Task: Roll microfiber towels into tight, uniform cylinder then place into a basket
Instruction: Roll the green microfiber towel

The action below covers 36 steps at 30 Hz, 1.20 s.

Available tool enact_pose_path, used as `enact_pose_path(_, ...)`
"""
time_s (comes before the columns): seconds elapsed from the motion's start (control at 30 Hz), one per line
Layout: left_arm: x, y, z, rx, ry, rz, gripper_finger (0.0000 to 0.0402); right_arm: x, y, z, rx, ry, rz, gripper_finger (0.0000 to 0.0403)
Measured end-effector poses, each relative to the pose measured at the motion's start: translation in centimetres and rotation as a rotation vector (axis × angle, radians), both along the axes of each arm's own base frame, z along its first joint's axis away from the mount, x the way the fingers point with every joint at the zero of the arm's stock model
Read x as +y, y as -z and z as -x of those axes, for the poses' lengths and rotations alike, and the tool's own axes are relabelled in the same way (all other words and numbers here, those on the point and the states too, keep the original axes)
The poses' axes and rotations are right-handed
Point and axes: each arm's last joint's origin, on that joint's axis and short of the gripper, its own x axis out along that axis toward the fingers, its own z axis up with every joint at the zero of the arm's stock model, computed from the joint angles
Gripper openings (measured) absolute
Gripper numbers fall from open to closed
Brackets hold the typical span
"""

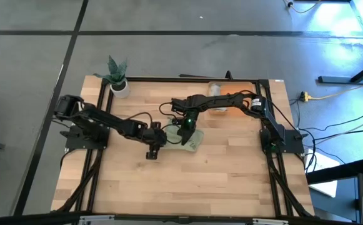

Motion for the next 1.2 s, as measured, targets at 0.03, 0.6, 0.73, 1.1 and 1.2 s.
enact_pose_path(0.03,0.0,0.2,0.0,0.008,0.007,-0.001,0.0103,0.0,0.0,0.0,0.0,0.0,0.0,0.0011)
enact_pose_path(0.6,-0.2,-1.9,-0.6,0.101,0.01,0.191,0.0002,2.0,0.1,0.2,0.052,-0.05,-0.009,0.0011)
enact_pose_path(0.73,0.0,-3.6,-1.3,0.124,0.054,0.223,0.0001,3.3,0.2,0.2,0.083,-0.071,0.042,0.0011)
enact_pose_path(1.1,0.4,-5.3,-2.2,0.098,0.045,0.234,0.0,6.6,-1.6,1.0,0.166,-0.107,0.234,0.0011)
enact_pose_path(1.2,0.5,-5.3,-2.2,0.093,0.017,0.227,0.0,7.1,-2.9,1.4,0.185,-0.068,0.322,0.0011)
